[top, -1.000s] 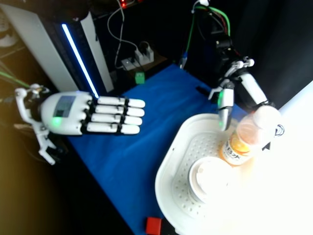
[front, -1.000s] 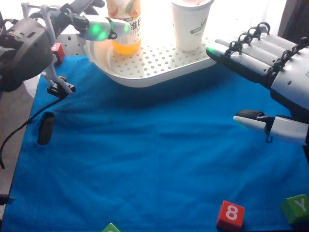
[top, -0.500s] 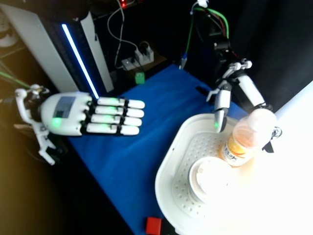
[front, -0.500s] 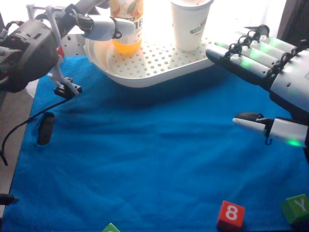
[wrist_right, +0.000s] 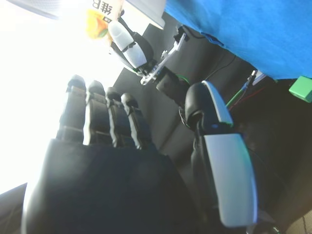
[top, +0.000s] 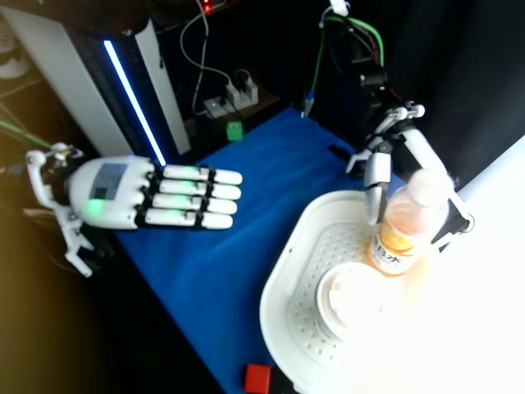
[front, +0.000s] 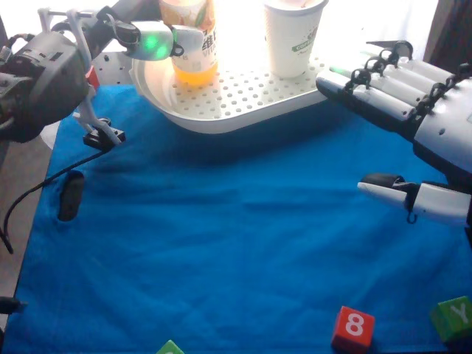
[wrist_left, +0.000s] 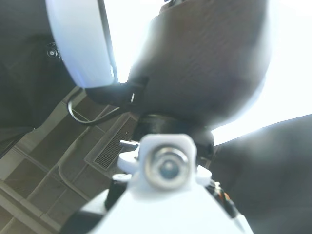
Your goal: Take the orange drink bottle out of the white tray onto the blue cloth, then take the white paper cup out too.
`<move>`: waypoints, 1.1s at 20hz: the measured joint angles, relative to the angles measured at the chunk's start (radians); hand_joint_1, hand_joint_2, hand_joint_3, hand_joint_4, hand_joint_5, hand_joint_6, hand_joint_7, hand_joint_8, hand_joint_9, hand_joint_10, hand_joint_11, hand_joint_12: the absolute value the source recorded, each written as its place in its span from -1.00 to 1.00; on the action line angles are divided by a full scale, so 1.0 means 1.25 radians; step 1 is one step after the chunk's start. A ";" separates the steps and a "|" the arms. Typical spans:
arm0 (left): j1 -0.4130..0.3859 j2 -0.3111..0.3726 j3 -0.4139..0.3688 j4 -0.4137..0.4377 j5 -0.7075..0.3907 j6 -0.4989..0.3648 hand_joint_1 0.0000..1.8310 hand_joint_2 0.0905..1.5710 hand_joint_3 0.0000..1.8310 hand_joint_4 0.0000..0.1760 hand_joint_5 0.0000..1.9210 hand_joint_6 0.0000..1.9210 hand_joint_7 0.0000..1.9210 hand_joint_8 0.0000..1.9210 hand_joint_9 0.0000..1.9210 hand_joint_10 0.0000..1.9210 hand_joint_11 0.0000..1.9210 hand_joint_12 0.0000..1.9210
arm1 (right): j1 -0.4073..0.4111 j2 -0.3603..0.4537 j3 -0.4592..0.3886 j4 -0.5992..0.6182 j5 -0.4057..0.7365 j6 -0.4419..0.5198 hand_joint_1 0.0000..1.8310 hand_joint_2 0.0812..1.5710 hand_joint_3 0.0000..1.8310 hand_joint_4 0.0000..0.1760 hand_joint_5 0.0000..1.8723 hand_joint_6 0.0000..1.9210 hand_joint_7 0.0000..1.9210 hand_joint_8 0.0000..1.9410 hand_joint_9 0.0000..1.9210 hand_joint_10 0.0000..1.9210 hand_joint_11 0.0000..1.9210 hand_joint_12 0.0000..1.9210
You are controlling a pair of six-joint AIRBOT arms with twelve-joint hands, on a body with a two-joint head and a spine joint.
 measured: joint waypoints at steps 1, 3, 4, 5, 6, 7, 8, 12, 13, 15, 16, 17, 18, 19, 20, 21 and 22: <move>0.004 0.005 -0.009 -0.004 -0.008 -0.002 -0.09 0.57 -0.98 -0.49 -1.00 0.55 -0.89 0.83 -0.76 0.93 -0.65 1.00 | 0.000 0.000 0.000 0.001 -0.003 0.000 -0.21 0.61 -1.00 -1.00 -1.00 -1.00 -1.00 -1.00 -1.00 -1.00 -1.00 0.57; 0.009 0.022 -0.037 0.009 -0.025 -0.003 0.01 0.53 -1.00 -0.25 -1.00 0.68 -0.85 0.96 -0.72 0.97 -0.64 1.00 | 0.000 0.000 0.000 0.004 -0.002 0.000 -0.22 0.61 -1.00 -1.00 -1.00 -1.00 -1.00 -1.00 -1.00 -1.00 -1.00 0.57; 0.009 0.032 -0.053 0.022 -0.031 -0.002 0.01 0.53 -1.00 -0.25 -1.00 0.68 -0.85 0.96 -0.72 0.97 -0.64 1.00 | 0.000 0.000 0.000 0.007 -0.002 0.000 -0.22 0.61 -1.00 -1.00 -1.00 -1.00 -1.00 -1.00 -1.00 -1.00 -1.00 0.57; 0.009 0.049 -0.077 0.035 -0.045 -0.002 0.04 0.50 -1.00 -0.36 -0.97 0.69 -0.71 1.00 -0.54 1.00 -0.41 1.00 | 0.000 0.000 0.000 0.008 -0.002 0.000 -0.22 0.61 -1.00 -1.00 -1.00 -1.00 -1.00 -1.00 -1.00 -1.00 -1.00 0.56; 0.009 0.064 -0.098 0.050 -0.066 -0.002 0.02 0.49 -1.00 -0.26 -0.97 0.67 -0.72 1.00 -0.56 1.00 -0.42 1.00 | -0.004 0.000 0.000 0.009 0.000 0.000 -0.24 0.61 -1.00 -1.00 -1.00 -1.00 -1.00 -1.00 -1.00 -1.00 -1.00 0.45; 0.009 0.081 -0.122 0.064 -0.095 -0.003 0.08 0.49 -1.00 -0.27 -0.98 0.75 -0.75 1.00 -0.56 1.00 -0.40 1.00 | -0.006 0.000 -0.001 0.010 -0.001 0.000 -0.26 0.62 -1.00 -1.00 -1.00 -1.00 -1.00 -1.00 -1.00 -1.00 -1.00 0.38; 0.009 0.093 -0.138 0.078 -0.117 -0.003 0.09 0.48 -1.00 -0.14 -0.98 0.84 -0.75 1.00 -0.53 1.00 -0.34 1.00 | -0.006 0.000 -0.001 0.012 -0.002 0.000 -0.27 0.63 -1.00 -1.00 -1.00 -1.00 -1.00 -1.00 -1.00 -1.00 -1.00 0.32; 0.011 0.133 -0.200 0.146 -0.182 -0.026 0.09 0.54 -1.00 -0.30 -1.00 0.85 -0.82 1.00 -0.65 1.00 -0.53 1.00 | -0.014 0.000 -0.010 0.027 0.004 0.000 -0.22 0.61 -1.00 -1.00 -1.00 -1.00 -1.00 -1.00 -1.00 -1.00 -1.00 0.31; 0.020 0.159 -0.237 0.177 -0.201 -0.028 0.09 0.55 -0.99 -0.63 -1.00 0.84 -0.88 1.00 -0.65 1.00 -0.49 1.00 | -0.021 -0.001 -0.011 0.027 0.003 0.000 -0.22 0.60 -1.00 -1.00 -1.00 -1.00 -1.00 -1.00 -1.00 -1.00 -1.00 0.35; 0.037 0.186 -0.281 0.203 -0.220 -0.028 0.09 0.53 -1.00 -0.94 -1.00 0.83 -0.94 1.00 -0.76 1.00 -0.62 1.00 | -0.025 -0.001 -0.012 0.038 -0.001 0.000 -0.22 0.60 -1.00 -1.00 -1.00 -1.00 -1.00 -1.00 -1.00 -1.00 -1.00 0.26; 0.063 0.208 -0.319 0.213 -0.240 -0.030 0.04 0.53 -1.00 -0.75 -1.00 0.84 -0.98 1.00 -0.87 1.00 -0.78 1.00 | -0.026 0.000 -0.012 0.046 -0.002 0.000 -0.24 0.62 -1.00 -1.00 -1.00 -1.00 -1.00 -1.00 -1.00 -1.00 -1.00 0.19; 0.078 0.220 -0.341 0.226 -0.243 -0.030 0.01 0.49 -1.00 -0.19 -1.00 0.97 -1.00 0.87 -0.97 0.85 -0.96 1.00 | -0.029 0.002 -0.013 0.050 -0.002 0.000 -0.24 0.62 -1.00 -1.00 -1.00 -1.00 -1.00 -1.00 -1.00 -1.00 -1.00 0.12; 0.093 0.236 -0.368 0.239 -0.251 -0.029 -0.06 0.46 -1.00 0.13 -1.00 0.99 -1.00 0.83 -1.00 0.82 -0.99 1.00 | -0.034 0.006 -0.015 0.053 0.002 0.000 -0.21 0.61 -1.00 -1.00 -1.00 -1.00 -1.00 -1.00 -1.00 -1.00 -1.00 0.11; 0.101 0.246 -0.384 0.242 -0.265 -0.029 0.08 0.42 -1.00 0.17 -0.90 0.81 -0.93 0.92 -0.84 0.96 -0.75 1.00 | -0.035 0.006 -0.016 0.054 0.000 0.000 -0.24 0.62 -1.00 -1.00 -1.00 -1.00 -1.00 -1.00 -1.00 -1.00 -1.00 0.12; 0.113 0.264 -0.409 0.248 -0.291 -0.027 0.11 0.40 -1.00 0.14 -0.85 0.69 -0.90 0.91 -0.77 0.99 -0.65 1.00 | -0.035 0.006 -0.016 0.056 -0.002 0.000 -0.27 0.62 -1.00 -1.00 -1.00 -1.00 -1.00 -1.00 -1.00 -1.00 -1.00 0.12; 0.128 0.280 -0.433 0.253 -0.328 -0.030 0.12 0.40 -1.00 -0.12 -0.81 0.57 -0.86 0.86 -0.77 0.96 -0.67 1.00 | -0.035 0.007 -0.017 0.057 -0.001 0.000 -0.29 0.63 -1.00 -1.00 -1.00 -1.00 -1.00 -1.00 -1.00 -1.00 -1.00 0.12; 0.141 0.291 -0.451 0.256 -0.358 -0.029 0.13 0.41 -1.00 -0.15 -0.82 0.55 -0.91 0.79 -0.87 0.83 -0.85 0.99 | -0.035 0.008 -0.017 0.060 -0.002 0.000 -0.29 0.63 -1.00 -1.00 -1.00 -1.00 -1.00 -1.00 -1.00 -1.00 -1.00 0.12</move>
